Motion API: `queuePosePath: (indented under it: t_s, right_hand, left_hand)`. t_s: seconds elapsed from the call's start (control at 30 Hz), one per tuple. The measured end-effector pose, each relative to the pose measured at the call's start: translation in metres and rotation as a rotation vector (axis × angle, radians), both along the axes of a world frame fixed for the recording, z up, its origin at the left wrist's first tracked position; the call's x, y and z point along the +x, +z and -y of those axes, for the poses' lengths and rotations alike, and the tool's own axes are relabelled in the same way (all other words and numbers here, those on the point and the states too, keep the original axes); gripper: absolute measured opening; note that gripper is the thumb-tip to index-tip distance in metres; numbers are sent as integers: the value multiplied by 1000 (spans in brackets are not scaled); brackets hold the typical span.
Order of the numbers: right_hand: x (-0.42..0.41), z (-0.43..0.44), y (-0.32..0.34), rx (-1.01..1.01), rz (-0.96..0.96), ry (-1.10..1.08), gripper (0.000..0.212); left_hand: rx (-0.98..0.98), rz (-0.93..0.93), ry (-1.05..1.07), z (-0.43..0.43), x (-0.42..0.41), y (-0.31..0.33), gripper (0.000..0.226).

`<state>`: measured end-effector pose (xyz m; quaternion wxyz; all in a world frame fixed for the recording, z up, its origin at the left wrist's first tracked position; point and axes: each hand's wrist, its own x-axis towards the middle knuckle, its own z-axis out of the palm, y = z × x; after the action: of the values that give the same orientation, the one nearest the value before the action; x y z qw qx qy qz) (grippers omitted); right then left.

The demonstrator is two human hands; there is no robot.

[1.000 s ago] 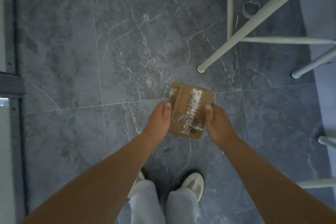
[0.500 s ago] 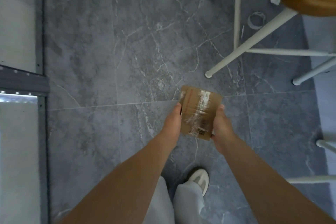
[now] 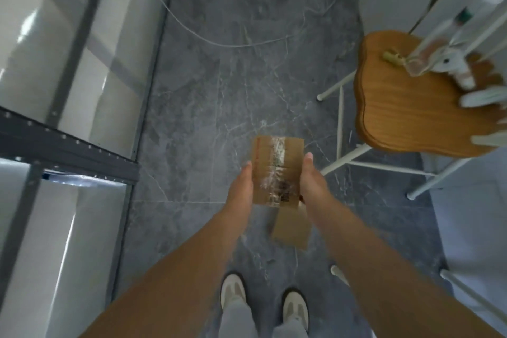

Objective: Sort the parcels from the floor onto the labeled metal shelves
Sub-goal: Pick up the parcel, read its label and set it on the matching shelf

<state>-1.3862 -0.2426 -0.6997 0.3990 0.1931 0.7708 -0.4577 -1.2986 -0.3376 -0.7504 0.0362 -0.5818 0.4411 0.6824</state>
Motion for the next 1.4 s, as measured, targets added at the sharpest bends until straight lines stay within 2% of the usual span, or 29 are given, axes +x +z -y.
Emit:
queuePosePath:
  t_s: [0.23,0.33,0.47,0.73,0.77,0.87,0.97,1.2,1.27,1.4]
  right_hand:
    - [-8,9,115,-62,-29,12,65]
    - [-14,9,169,-136,-49,59,63]
    - [-15,14,242,-184,-146,127,63]
    - [-3,46,405,-343,-387,311,60]
    - [2,50,428,-375,-413,337,59]
    - [19,62,488,-451,-469,394,63]
    - [45,72,543,-534,-501,454,65]
    - [124,101,652,-679,-683,656,60]
    - [154,105,673,-752,-695,721,50]
    - [215,115,698,-862,-694,848,56]
  left_hand:
    - [-161,-36,-62,7,-16,140,77]
    - [-275,-65,-65,10,-19,195,62]
    - [-389,-142,-91,18,-14,265,51]
    - [-604,-295,16,37,11,434,28]
    - [-648,-310,21,38,19,459,26]
    - [-762,-360,59,48,40,523,39]
    - [-854,-395,113,53,71,580,33]
    - [-997,-511,248,55,164,667,28]
    - [-1017,-550,308,53,194,686,25]
    - [-1107,-539,406,51,257,720,30]
